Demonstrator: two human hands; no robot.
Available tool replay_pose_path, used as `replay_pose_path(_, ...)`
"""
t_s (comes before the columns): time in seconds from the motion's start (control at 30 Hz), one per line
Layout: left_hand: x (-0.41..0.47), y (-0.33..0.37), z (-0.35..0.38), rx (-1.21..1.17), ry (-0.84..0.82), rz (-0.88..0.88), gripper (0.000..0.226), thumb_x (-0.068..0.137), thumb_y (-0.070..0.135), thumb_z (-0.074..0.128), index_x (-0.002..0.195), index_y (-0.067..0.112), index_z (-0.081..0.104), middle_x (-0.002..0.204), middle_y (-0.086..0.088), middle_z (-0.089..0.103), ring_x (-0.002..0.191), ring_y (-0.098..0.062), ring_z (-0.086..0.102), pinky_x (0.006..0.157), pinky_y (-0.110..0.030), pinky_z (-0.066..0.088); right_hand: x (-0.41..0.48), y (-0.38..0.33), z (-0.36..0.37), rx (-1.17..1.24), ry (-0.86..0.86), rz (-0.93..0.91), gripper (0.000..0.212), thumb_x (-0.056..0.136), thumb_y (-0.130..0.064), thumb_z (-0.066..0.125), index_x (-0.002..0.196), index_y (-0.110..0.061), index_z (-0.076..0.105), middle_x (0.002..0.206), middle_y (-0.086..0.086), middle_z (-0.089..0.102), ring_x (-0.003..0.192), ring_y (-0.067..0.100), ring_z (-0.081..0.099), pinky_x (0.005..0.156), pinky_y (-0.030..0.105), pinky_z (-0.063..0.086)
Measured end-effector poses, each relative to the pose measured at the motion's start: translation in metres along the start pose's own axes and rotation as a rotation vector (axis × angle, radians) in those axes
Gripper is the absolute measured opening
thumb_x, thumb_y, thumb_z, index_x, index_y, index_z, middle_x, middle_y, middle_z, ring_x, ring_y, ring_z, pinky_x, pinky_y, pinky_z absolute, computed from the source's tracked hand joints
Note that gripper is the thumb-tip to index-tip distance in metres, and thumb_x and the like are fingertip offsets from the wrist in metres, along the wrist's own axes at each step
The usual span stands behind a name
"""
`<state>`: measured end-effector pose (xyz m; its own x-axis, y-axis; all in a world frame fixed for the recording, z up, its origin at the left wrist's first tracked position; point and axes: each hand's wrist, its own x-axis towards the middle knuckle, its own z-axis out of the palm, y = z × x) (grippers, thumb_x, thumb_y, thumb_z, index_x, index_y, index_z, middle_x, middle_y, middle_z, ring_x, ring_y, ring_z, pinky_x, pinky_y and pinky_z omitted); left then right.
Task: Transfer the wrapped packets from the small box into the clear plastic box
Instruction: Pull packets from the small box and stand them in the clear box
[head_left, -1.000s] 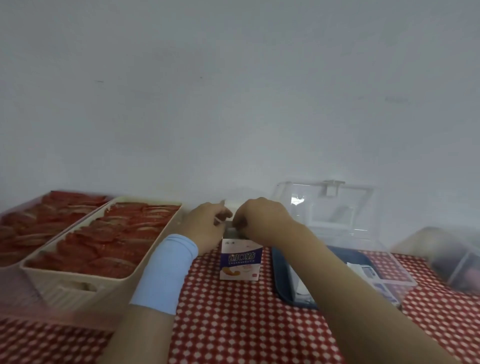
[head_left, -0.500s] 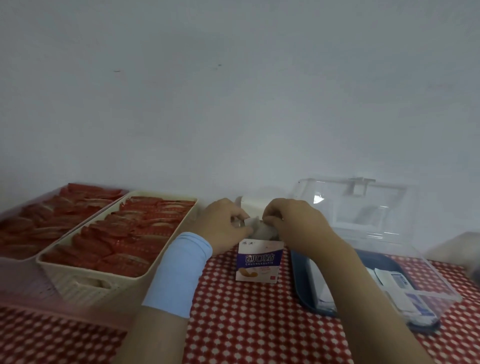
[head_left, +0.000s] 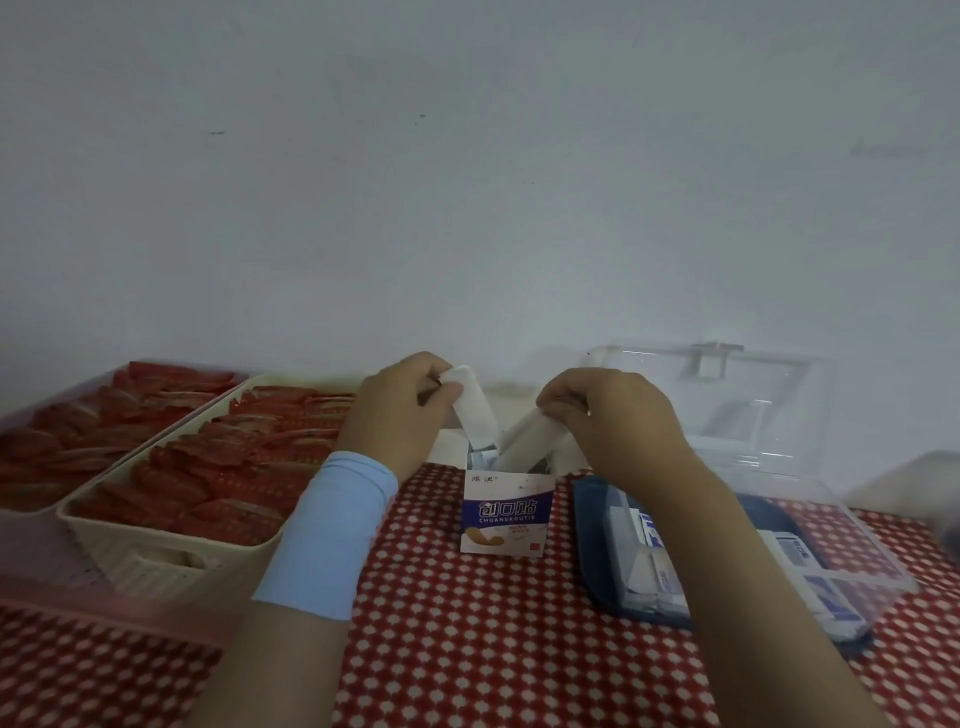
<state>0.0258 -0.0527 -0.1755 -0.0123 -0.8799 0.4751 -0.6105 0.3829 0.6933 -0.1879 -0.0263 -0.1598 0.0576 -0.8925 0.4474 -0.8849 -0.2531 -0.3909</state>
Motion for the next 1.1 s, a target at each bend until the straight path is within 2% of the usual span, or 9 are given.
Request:
replay_pose_path(0.1,0.001,0.001,-0.01,0.0,0.074,-0.003,0.004,0.093,0.022,0.065,0.093,0.022,0.069,0.083,0.007,0.071,0.075,-0.006,0.062,0.066,-0.02,0.044,0.0,-0.003,-0.011,0.068,0.111,-0.079,0.014,0.096,-0.023,0.064,0.095,-0.028,0.076,0.092,-0.011,0.072,0.087,0.01,0.061,0.071,0.019,0.038)
replay_pose_path(0.2,0.001,0.002,-0.019,0.001,0.086,-0.016,0.005,0.092,0.023,0.066,0.09,0.022,0.07,0.082,0.007,0.071,0.077,-0.008,0.063,0.067,-0.022,0.046,-0.003,-0.011,-0.029,0.215,0.061,-0.106,0.02,0.094,-0.021,0.067,0.084,-0.038,0.07,0.085,-0.021,0.068,0.076,-0.001,0.059,0.066,0.007,0.04)
replay_pose_path(0.3,-0.001,0.01,-0.026,-0.036,-0.053,-0.046,0.005,0.089,0.026,0.07,0.085,0.025,0.072,0.082,0.007,0.073,0.08,-0.01,0.067,0.073,-0.027,0.052,-0.006,-0.02,-0.038,0.249,-0.069,-0.141,0.032,0.093,-0.019,0.068,0.076,-0.046,0.064,0.084,-0.022,0.068,0.076,-0.009,0.058,0.067,0.004,0.043)
replay_pose_path(0.47,-0.007,0.029,-0.025,-0.29,-0.367,-0.032,0.009,0.092,0.018,0.069,0.088,0.011,0.073,0.073,0.0,0.075,0.067,-0.006,0.067,0.063,-0.011,0.048,-0.01,-0.036,-0.026,0.316,-0.073,-0.166,0.026,0.094,-0.018,0.066,0.079,-0.039,0.066,0.089,-0.014,0.071,0.085,-0.006,0.06,0.072,0.002,0.041)
replay_pose_path(0.63,-0.012,0.028,-0.013,-0.76,-0.509,-0.218,0.029,0.09,0.026,0.061,0.109,0.005,0.067,0.105,-0.015,0.074,0.098,-0.031,0.071,0.084,-0.039,0.059,-0.011,-0.035,-0.023,0.44,0.026,-0.18,0.03,0.093,-0.014,0.066,0.078,-0.039,0.067,0.089,-0.019,0.07,0.089,-0.005,0.061,0.076,0.004,0.042)
replay_pose_path(0.73,-0.014,0.028,-0.007,-0.947,-0.574,-0.318,0.048,0.086,0.036,0.059,0.12,0.002,0.063,0.125,-0.025,0.065,0.119,-0.046,0.059,0.103,-0.056,0.047,-0.01,-0.036,-0.02,0.507,0.05,-0.201,0.027,0.092,-0.011,0.068,0.081,-0.036,0.07,0.088,-0.019,0.069,0.086,-0.003,0.063,0.076,0.01,0.047)
replay_pose_path(0.87,-0.017,0.035,-0.003,-1.053,-0.636,-0.34,0.041,0.087,0.038,0.056,0.109,0.007,0.07,0.108,-0.019,0.072,0.092,-0.03,0.072,0.081,-0.04,0.061,-0.01,-0.037,-0.015,0.559,0.093,-0.182,0.021,0.093,-0.017,0.069,0.1,-0.035,0.073,0.092,-0.023,0.068,0.096,0.002,0.064,0.084,0.032,0.059)
replay_pose_path(1.0,-0.019,0.037,0.0,-1.1,-0.626,-0.328,0.036,0.094,0.03,0.054,0.114,0.005,0.069,0.112,-0.017,0.072,0.08,-0.024,0.072,0.075,-0.038,0.061,-0.009,-0.034,-0.012,0.567,0.118,-0.182,0.046,0.094,-0.024,0.069,0.135,-0.037,0.057,0.102,-0.02,0.067,0.1,0.003,0.063,0.089,0.036,0.058)
replay_pose_path(1.1,-0.018,0.035,0.005,-1.116,-0.563,-0.351,0.037,0.097,0.027,0.054,0.121,0.0,0.064,0.109,-0.015,0.071,0.078,-0.025,0.07,0.068,-0.038,0.059,-0.011,-0.035,-0.012,0.582,0.107,-0.154,0.037,0.096,-0.029,0.064,0.131,-0.032,0.054,0.119,-0.02,0.064,0.105,0.0,0.063,0.096,0.035,0.053)
